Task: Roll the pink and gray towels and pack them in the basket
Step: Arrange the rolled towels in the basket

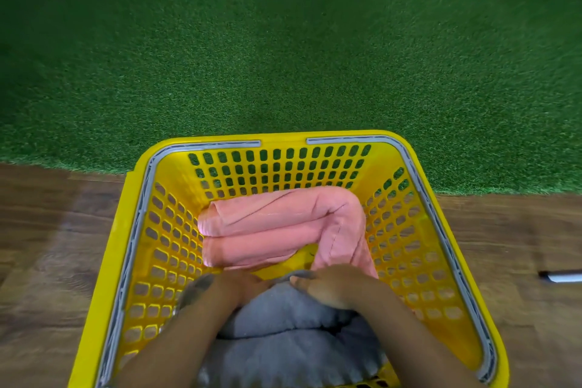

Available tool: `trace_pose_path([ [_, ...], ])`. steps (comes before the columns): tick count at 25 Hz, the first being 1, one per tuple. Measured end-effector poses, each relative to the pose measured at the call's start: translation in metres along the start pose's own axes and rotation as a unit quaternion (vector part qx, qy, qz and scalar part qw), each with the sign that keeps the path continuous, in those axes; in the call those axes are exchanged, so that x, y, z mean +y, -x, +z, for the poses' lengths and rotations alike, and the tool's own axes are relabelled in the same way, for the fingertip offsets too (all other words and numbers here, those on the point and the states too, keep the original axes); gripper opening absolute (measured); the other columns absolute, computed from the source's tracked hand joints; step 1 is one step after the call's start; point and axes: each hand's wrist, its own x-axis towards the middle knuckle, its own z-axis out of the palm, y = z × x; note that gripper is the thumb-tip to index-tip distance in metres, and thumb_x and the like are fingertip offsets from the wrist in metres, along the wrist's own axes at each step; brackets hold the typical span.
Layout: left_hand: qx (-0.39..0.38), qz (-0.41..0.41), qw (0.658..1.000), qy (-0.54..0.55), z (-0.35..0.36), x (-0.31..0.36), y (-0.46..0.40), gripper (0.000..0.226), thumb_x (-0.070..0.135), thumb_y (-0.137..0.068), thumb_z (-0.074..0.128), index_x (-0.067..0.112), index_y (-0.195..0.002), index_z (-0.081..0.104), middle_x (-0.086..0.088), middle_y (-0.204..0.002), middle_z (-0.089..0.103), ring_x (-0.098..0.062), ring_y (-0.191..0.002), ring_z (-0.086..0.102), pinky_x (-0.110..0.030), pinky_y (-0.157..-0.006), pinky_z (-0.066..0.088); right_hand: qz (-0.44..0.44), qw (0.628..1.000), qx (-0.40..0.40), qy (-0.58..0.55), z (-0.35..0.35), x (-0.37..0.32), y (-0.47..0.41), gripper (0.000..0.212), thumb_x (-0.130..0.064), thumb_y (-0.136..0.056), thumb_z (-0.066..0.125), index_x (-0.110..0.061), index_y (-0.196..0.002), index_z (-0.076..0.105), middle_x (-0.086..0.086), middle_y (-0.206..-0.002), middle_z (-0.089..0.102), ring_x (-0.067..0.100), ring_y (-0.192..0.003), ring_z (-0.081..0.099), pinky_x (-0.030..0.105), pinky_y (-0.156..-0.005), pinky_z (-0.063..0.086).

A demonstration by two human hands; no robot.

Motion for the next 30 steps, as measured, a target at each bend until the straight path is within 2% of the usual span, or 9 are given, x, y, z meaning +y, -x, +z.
trace_pose_path([
  [6, 0.25, -0.026, 0.968, -0.009, 0.006, 0.009, 0.0, 0.096, 0.06, -0.061, -0.008, 0.03, -0.123, 0.058, -0.002, -0.119, 0.065, -0.022, -0.11, 0.059, -0.03, -0.082, 0.042, -0.042, 0.995, 0.07, -0.055, -0.016, -0.003, -0.015, 0.044, -0.049, -0.094, 0.034, -0.022, -0.118, 0.058, 0.005, -0.13, 0.054, 0.023, -0.116, 0.048, 0.032, -0.097, 0.036],
  [8, 0.278, -0.017, 0.96, -0.028, 0.002, 0.007, 0.003, 0.087, 0.059, -0.066, -0.003, 0.034, -0.131, 0.05, 0.0, -0.118, 0.064, -0.022, -0.111, 0.058, -0.035, -0.088, 0.038, -0.069, 0.978, 0.193, 0.031, -0.033, 0.006, -0.03, 0.033, -0.032, -0.094, 0.042, -0.016, -0.117, 0.058, 0.007, -0.125, 0.058, 0.023, -0.116, 0.05, 0.033, -0.098, 0.038],
  [10, 0.311, -0.006, 0.95, -0.02, -0.002, 0.007, 0.004, 0.07, 0.06, -0.075, 0.016, 0.033, -0.127, 0.055, 0.002, -0.108, 0.067, -0.022, -0.103, 0.063, -0.043, -0.092, 0.038, -0.096, 0.939, 0.264, 0.198, -0.05, 0.022, -0.047, 0.043, -0.021, -0.088, 0.049, -0.018, -0.131, 0.048, 0.004, -0.141, 0.044, 0.022, -0.134, 0.032, 0.042, -0.113, 0.022],
  [13, 0.379, 0.014, 0.925, -0.013, 0.004, 0.006, 0.006, 0.056, 0.052, -0.065, 0.034, 0.023, -0.094, 0.072, 0.004, -0.082, 0.069, -0.018, -0.075, 0.07, -0.054, -0.079, 0.051, -0.161, 0.864, 0.237, 0.414, -0.053, 0.05, -0.068, 0.061, -0.023, -0.068, 0.062, -0.019, -0.128, 0.051, 0.004, -0.152, 0.025, 0.022, -0.142, 0.015, 0.049, -0.114, -0.002],
  [15, 0.405, 0.015, 0.914, -0.022, 0.005, 0.005, 0.005, 0.059, 0.051, -0.062, 0.037, 0.018, -0.096, 0.072, -0.001, -0.093, 0.071, -0.018, -0.085, 0.07, -0.056, -0.084, 0.05, -0.155, 0.845, 0.21, 0.466, -0.049, 0.06, -0.074, 0.067, -0.037, -0.052, 0.069, -0.024, -0.117, 0.061, 0.01, -0.15, 0.028, 0.027, -0.14, 0.023, 0.056, -0.11, 0.005],
  [18, 0.454, 0.026, 0.889, -0.055, 0.006, 0.002, -0.004, 0.065, 0.055, -0.06, 0.053, 0.011, -0.104, 0.071, -0.01, -0.108, 0.07, -0.024, -0.102, 0.067, -0.059, -0.099, 0.035, -0.123, 0.822, 0.162, 0.532, -0.041, 0.071, -0.084, 0.079, -0.044, -0.06, 0.071, -0.027, -0.133, 0.045, 0.012, -0.154, 0.006, 0.029, -0.141, -0.002, 0.062, -0.106, -0.003],
  [24, 0.472, 0.038, 0.879, -0.052, 0.008, 0.003, -0.007, 0.087, 0.056, -0.046, 0.082, 0.008, -0.115, 0.064, -0.012, -0.116, 0.067, -0.027, -0.11, 0.064, -0.06, -0.102, 0.023, -0.132, 0.817, 0.206, 0.523, -0.046, 0.068, -0.08, 0.036, -0.023, -0.035, 0.082, -0.022, -0.07, 0.072, 0.003, -0.121, 0.063, 0.025, -0.122, 0.052, 0.062, -0.101, 0.026],
  [26, 0.469, 0.042, 0.881, -0.04, 0.009, 0.004, -0.004, 0.098, 0.057, -0.043, 0.083, 0.007, -0.123, 0.054, -0.013, -0.121, 0.064, -0.027, -0.113, 0.062, -0.062, -0.103, 0.022, -0.126, 0.829, 0.223, 0.496, -0.049, 0.072, -0.076, 0.049, -0.029, -0.032, 0.08, -0.017, -0.079, 0.074, 0.005, -0.122, 0.062, 0.024, -0.123, 0.05, 0.061, -0.102, 0.024],
  [30, 0.423, 0.041, 0.904, -0.04, 0.006, 0.006, 0.003, 0.12, 0.061, -0.038, 0.081, 0.005, -0.135, 0.036, -0.013, -0.132, 0.058, -0.025, -0.121, 0.057, -0.063, -0.108, 0.015, -0.11, 0.871, 0.235, 0.417, -0.068, 0.072, -0.061, 0.065, -0.028, -0.066, 0.061, -0.011, -0.127, 0.052, 0.004, -0.149, 0.031, 0.02, -0.138, 0.027, 0.049, -0.113, -0.003],
])
